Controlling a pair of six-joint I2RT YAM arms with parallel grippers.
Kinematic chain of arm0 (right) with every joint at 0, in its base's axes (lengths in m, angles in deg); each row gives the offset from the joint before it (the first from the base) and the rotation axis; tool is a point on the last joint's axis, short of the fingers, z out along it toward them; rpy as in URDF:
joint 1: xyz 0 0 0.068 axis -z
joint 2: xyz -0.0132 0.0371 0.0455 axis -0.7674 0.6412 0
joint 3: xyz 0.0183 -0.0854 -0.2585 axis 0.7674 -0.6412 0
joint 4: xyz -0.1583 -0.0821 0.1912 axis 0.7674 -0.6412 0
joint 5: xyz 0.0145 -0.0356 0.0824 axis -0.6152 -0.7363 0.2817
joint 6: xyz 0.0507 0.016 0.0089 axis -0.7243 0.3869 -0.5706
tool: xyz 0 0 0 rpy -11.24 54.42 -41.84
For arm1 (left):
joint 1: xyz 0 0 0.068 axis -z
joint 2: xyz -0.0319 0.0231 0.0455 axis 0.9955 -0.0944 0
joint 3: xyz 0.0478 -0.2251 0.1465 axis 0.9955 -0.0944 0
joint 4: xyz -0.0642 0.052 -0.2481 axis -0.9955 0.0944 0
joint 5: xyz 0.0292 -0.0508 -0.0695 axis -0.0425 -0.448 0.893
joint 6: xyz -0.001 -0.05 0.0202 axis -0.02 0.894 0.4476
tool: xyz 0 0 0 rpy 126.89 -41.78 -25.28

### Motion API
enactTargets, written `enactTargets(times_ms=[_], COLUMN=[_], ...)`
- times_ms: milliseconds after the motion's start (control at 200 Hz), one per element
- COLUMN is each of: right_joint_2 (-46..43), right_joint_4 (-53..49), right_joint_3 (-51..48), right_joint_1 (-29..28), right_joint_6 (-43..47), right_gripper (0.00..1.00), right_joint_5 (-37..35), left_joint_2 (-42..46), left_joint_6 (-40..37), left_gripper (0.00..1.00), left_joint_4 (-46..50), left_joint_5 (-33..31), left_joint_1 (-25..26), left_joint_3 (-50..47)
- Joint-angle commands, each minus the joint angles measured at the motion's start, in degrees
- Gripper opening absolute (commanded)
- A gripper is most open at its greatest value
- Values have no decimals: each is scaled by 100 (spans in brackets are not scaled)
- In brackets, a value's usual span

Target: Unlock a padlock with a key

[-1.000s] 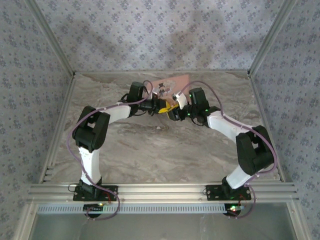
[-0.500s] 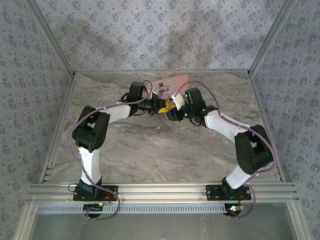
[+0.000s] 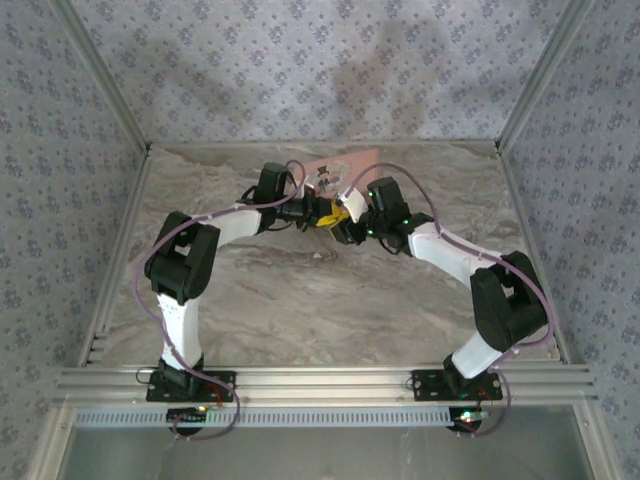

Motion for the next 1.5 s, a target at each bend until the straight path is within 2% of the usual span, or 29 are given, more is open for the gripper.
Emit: enactTargets(times_ms=[0,545,680,795,889,1049,1209,1224,1289,1324,1494], right_joint_2=[-255,158,194,203,246,391,499,469,314,238,218], right_joint_4=[-213,-137,-183,-347,-485,-521,-511,-431,-208,-150,-234], right_joint_3=[-266,121,223,307,361,430,416,383,194,137,209], right_joint_1=[65,-208,-205,-166,-33,214,317,328,327,328,293], right_joint_6=[12,73,61,21,-145,-634,-870,-910,-964,-959,-786], right_gripper=[42,35,25,9,0,0,0,3,26,33,37], right_joint_5=[-172,-589,-618,-436,10,705,947,946,809,731,502], left_joint_2=[39,48,48,56,58,90,127,132,144,139,139], left_joint_6=[441,449,432,339,271,180,166,163,156,156,169], left_gripper=[0,0,0,0,0,0,0,0,0,0,0], left_joint_4=[418,407,418,509,576,632,638,642,664,664,664], left_joint_5=[435,469,481,471,472,439,429,426,434,435,457], left_joint_1=[-29,-31,-26,-26,-26,-27,-26,-26,-29,-35,-35], left_joint_3=[106,51,32,34,28,-10,-40,-41,-41,-47,-24])
